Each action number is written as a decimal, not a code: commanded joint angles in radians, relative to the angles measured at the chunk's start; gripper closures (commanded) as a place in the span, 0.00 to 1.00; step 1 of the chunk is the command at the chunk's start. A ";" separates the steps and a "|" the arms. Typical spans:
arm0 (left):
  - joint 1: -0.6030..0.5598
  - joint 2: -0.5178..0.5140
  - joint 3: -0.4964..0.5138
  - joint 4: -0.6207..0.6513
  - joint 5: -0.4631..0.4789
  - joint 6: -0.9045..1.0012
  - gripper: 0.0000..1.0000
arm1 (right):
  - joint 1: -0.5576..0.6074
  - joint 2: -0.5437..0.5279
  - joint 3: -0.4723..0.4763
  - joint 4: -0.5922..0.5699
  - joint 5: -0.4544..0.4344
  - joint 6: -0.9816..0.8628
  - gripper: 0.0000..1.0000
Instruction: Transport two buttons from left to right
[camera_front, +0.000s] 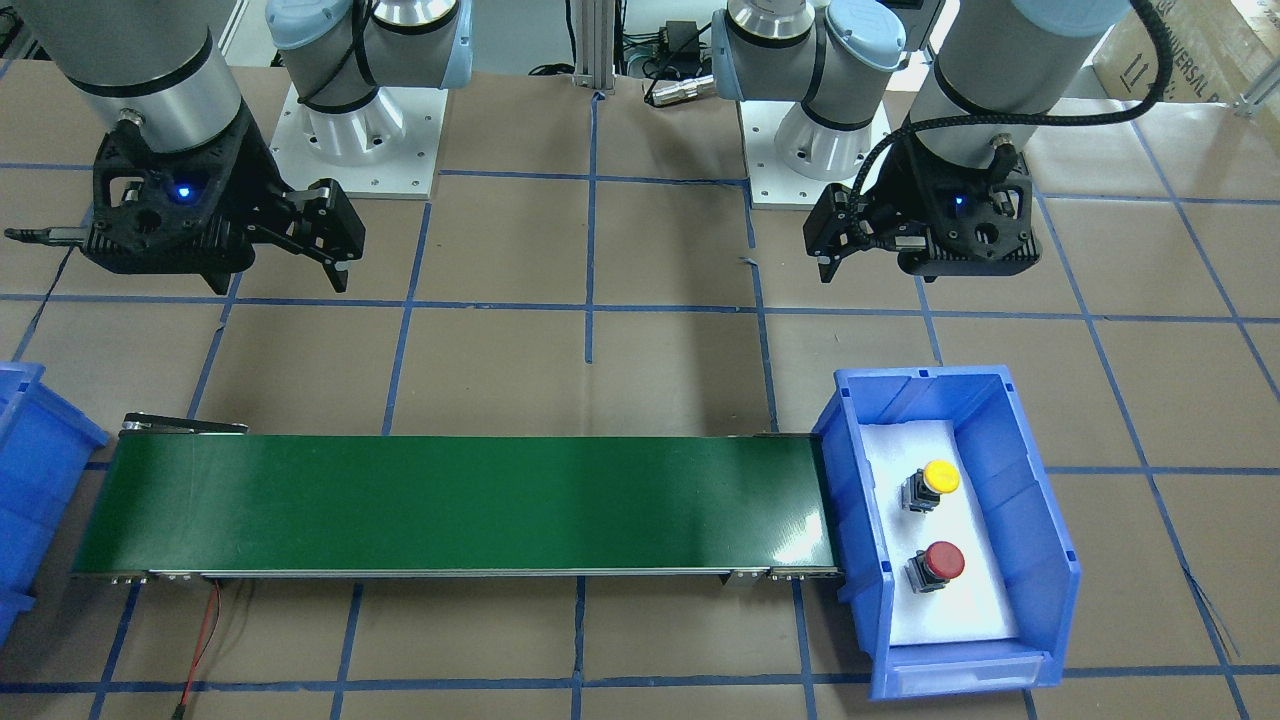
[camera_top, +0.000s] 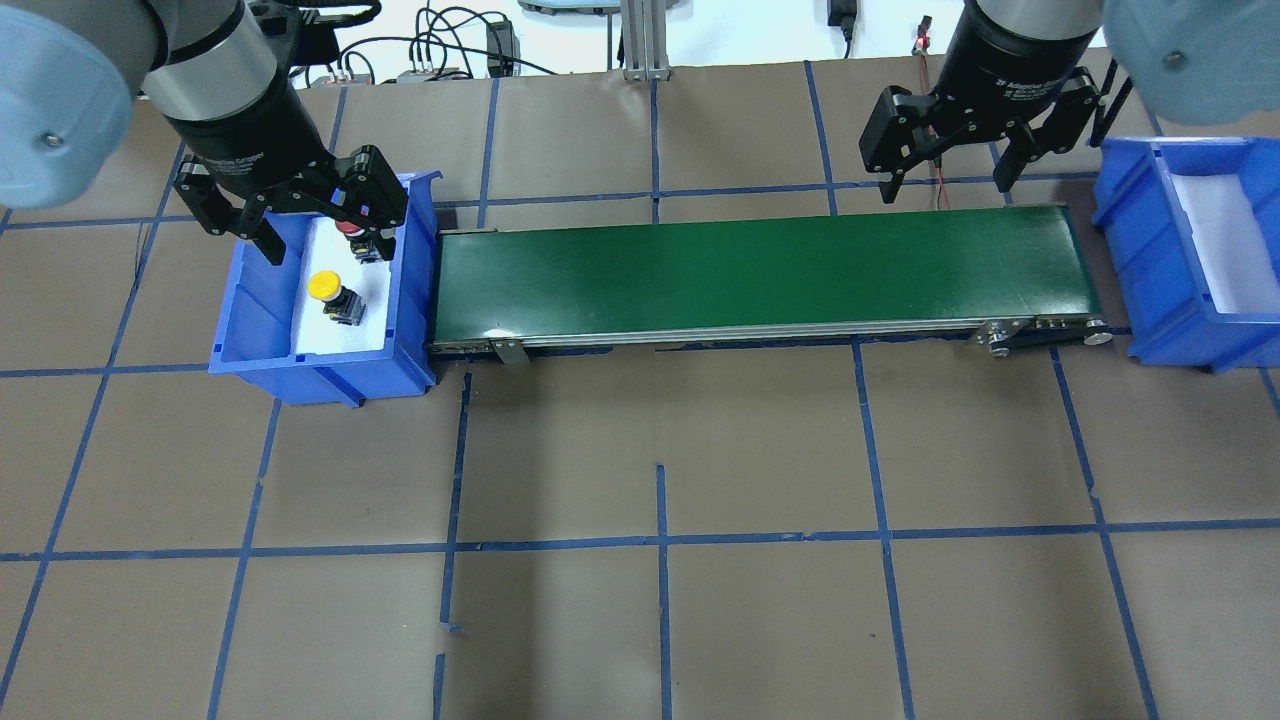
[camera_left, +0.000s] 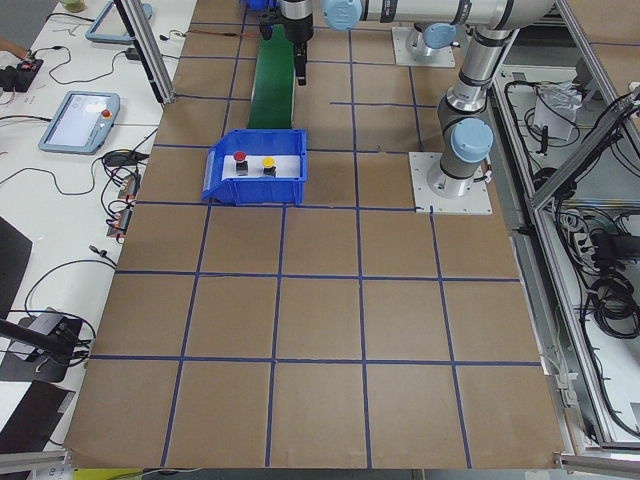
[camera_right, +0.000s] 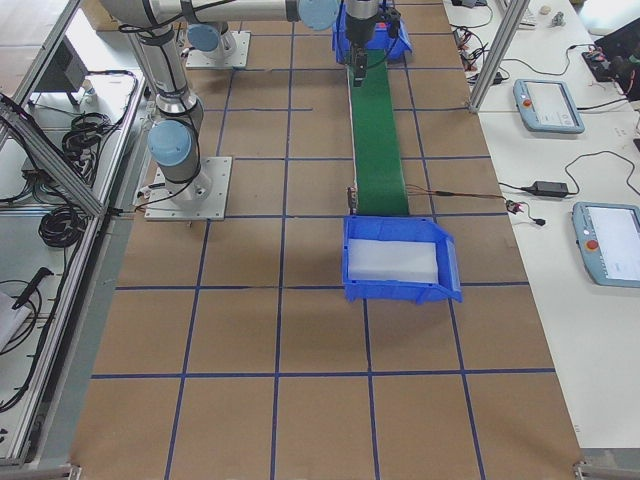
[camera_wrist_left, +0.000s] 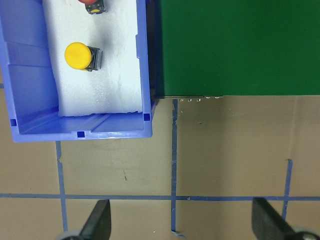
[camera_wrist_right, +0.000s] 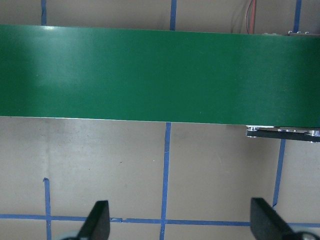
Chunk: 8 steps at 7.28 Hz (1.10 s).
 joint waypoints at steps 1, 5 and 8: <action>0.097 -0.098 0.026 0.056 -0.010 0.125 0.00 | 0.000 0.000 0.002 0.000 0.000 -0.001 0.00; 0.230 -0.299 0.024 0.272 -0.082 0.321 0.00 | 0.000 -0.002 0.002 0.002 0.000 -0.001 0.00; 0.218 -0.332 -0.040 0.331 -0.079 0.316 0.00 | 0.006 0.000 0.000 0.000 0.000 0.001 0.00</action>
